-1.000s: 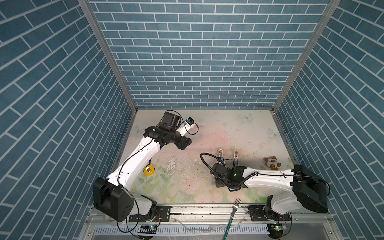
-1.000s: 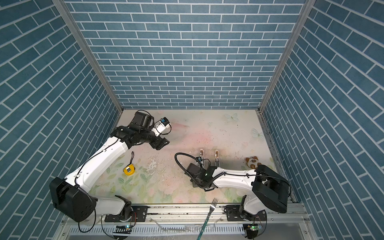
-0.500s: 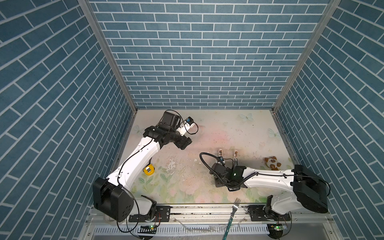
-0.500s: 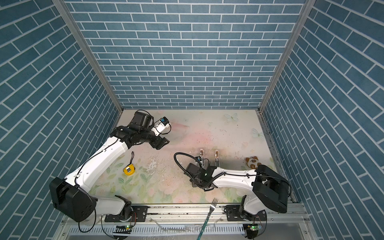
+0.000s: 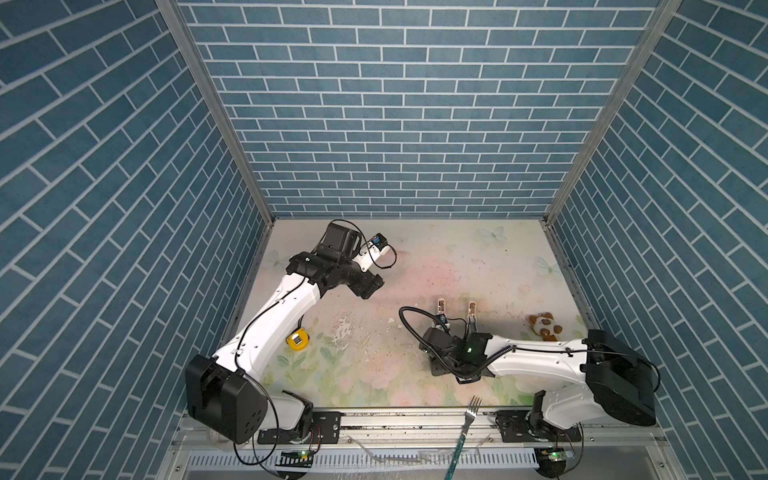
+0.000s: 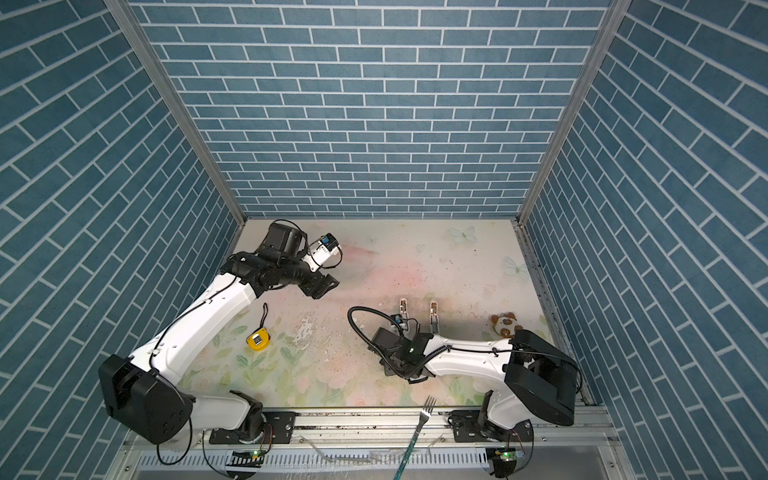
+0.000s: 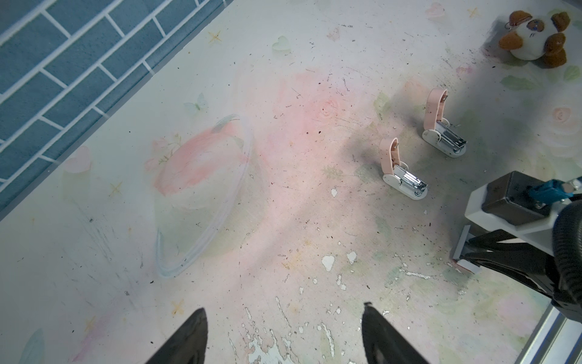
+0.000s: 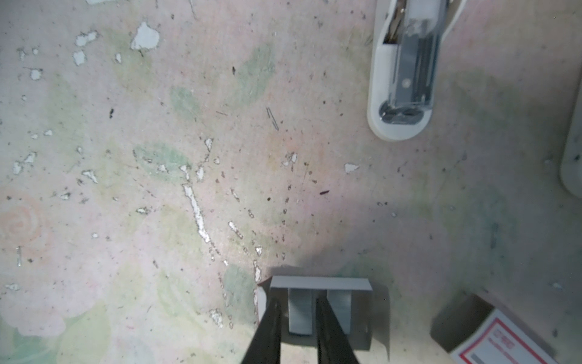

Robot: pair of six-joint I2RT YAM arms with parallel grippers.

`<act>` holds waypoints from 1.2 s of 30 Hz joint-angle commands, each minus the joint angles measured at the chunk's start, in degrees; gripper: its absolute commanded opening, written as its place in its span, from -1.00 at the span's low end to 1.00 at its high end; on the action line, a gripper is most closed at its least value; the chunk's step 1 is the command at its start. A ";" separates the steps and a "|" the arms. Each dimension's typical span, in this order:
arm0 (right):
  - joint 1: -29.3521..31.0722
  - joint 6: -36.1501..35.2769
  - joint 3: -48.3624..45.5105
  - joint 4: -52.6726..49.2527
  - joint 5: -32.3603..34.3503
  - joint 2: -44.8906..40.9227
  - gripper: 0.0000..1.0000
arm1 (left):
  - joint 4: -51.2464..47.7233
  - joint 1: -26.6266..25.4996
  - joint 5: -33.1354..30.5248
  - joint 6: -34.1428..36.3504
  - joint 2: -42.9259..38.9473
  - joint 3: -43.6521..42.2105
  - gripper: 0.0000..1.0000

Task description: Load the staples into the stapler

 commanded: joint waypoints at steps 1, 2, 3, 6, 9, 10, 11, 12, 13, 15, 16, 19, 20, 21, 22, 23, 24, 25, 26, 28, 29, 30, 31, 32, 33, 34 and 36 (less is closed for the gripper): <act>0.42 2.82 -0.02 -0.67 0.62 0.69 -0.56 | -0.20 0.50 0.23 0.04 -0.45 -0.82 0.56; 0.42 2.81 -0.08 -0.73 0.66 0.71 -0.57 | -0.16 0.43 0.23 0.01 -0.44 -0.79 0.56; 0.41 2.83 -0.11 -0.71 0.67 0.79 -0.56 | -0.11 0.49 0.23 -0.01 -0.40 -0.78 0.56; 0.41 2.83 -0.11 -0.56 0.52 1.16 -0.57 | -0.04 0.46 0.19 0.01 -0.40 -0.91 0.56; 0.42 2.83 -0.03 -0.37 0.39 1.50 -0.57 | -0.04 0.49 0.12 -0.01 -0.56 -1.04 0.57; 0.46 2.75 0.00 -0.27 0.41 1.57 -0.57 | 0.06 0.45 0.08 -0.01 -0.51 -1.13 0.57; 0.41 2.74 0.02 -0.34 0.50 1.62 -0.57 | 0.06 0.45 0.12 -0.01 -0.56 -1.13 0.57; 0.45 2.73 0.06 -0.27 0.50 1.73 -0.57 | 0.07 0.43 0.08 -0.01 -0.56 -1.13 0.57; 0.44 2.72 0.06 -0.24 0.50 1.92 -0.57 | 0.07 0.49 0.09 -0.06 -0.56 -1.12 0.57; 0.47 2.61 0.17 -0.14 0.41 2.17 -0.57 | 0.10 0.57 0.05 0.00 -0.53 -1.22 0.57; 0.44 2.64 0.17 -0.07 0.32 2.36 -0.57 | 0.07 0.57 0.05 0.02 -0.56 -1.20 0.57; 0.46 2.65 0.15 0.21 0.32 2.64 -0.57 | 0.10 0.59 0.05 -0.01 -0.60 -1.22 0.57; 0.42 2.65 0.23 0.10 0.32 2.68 -0.57 | 0.08 0.54 0.05 -0.03 -0.64 -1.22 0.57; 0.42 2.65 0.22 0.17 0.37 2.80 -0.57 | 0.11 0.53 0.05 -0.01 -0.70 -1.22 0.57; 0.42 2.65 0.19 0.22 0.32 2.77 -0.57 | 0.09 0.58 0.05 0.03 -0.67 -1.22 0.57; 0.45 2.65 0.15 0.17 0.32 2.93 -0.57 | 0.07 0.59 0.04 0.00 -0.72 -1.28 0.57; 0.42 2.65 0.20 0.25 0.40 2.85 -0.57 | 0.15 0.63 0.05 0.04 -0.75 -1.31 0.57; 0.42 2.65 0.19 0.19 0.39 2.82 -0.57 | 0.09 0.65 0.04 -0.01 -0.86 -1.32 0.57; 0.46 2.63 0.16 0.18 0.36 2.91 -0.57 | 0.07 0.62 0.05 -0.01 -0.91 -1.39 0.57; 0.42 2.59 0.23 0.20 0.41 3.01 -0.57 | 0.19 0.61 0.05 -0.01 -0.91 -1.48 0.57; 0.41 2.65 0.24 0.28 0.41 3.11 -0.57 | 0.18 0.71 0.05 0.00 -0.98 -1.50 0.57; 0.41 2.65 0.30 0.34 0.40 3.27 -0.57 | 0.23 0.76 0.13 0.05 -1.00 -1.55 0.57; 0.42 2.65 0.29 0.37 0.41 3.37 -0.57 | 0.20 0.75 0.14 0.00 -1.00 -1.57 0.57; 0.42 2.65 0.28 0.43 0.41 3.59 -0.57 | 0.24 0.77 0.09 -0.05 -1.03 -1.55 0.57; 0.42 2.65 0.26 0.65 0.41 3.78 -0.57 | 0.24 0.78 0.14 -0.01 -1.07 -1.64 0.57; 0.62 2.63 0.24 0.69 0.41 3.86 -0.57 | 0.19 0.85 0.14 0.05 -1.05 -1.58 0.57; 0.42 2.58 0.37 0.72 0.32 4.17 -0.57 | 0.20 0.93 0.14 -0.10 -1.13 -1.61 0.57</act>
